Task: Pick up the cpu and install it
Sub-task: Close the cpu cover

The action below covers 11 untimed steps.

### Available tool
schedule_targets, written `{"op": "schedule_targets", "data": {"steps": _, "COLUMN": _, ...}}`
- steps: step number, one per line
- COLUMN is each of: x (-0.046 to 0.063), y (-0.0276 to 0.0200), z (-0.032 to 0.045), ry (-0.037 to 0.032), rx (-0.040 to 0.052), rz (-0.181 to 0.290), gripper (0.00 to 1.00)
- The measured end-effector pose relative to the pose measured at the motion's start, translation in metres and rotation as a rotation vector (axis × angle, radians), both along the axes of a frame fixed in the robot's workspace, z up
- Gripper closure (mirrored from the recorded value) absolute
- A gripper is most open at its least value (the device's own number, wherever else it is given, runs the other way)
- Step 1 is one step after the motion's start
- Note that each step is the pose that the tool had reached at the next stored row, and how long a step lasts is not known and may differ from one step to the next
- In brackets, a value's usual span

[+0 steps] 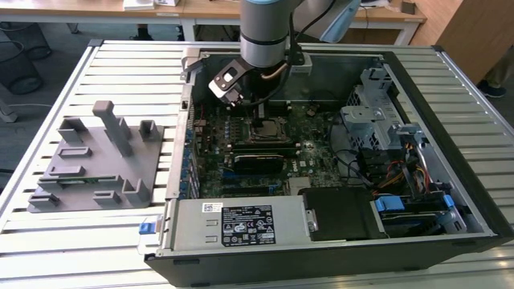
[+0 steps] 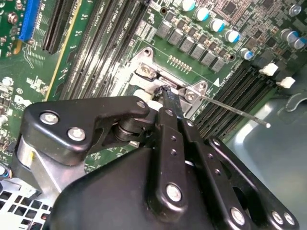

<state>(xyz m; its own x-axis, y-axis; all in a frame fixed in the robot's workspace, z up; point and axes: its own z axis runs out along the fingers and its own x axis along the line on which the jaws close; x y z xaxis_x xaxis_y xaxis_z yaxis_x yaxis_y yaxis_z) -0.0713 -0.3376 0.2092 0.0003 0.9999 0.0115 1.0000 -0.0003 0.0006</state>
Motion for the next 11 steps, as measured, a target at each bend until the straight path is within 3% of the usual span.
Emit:
{"op": "schedule_targets", "data": {"steps": 6, "x": 0.005, "y": -0.0035, "z": 0.0, "ry": 0.0068, "rx": 0.0048, "rz": 0.0, "gripper": 0.89}}
{"op": "schedule_targets", "data": {"steps": 11, "x": 0.013, "y": -0.0037, "z": 0.0, "ry": 0.015, "rx": 0.0123, "rz": 0.0, "gripper": 0.89}}
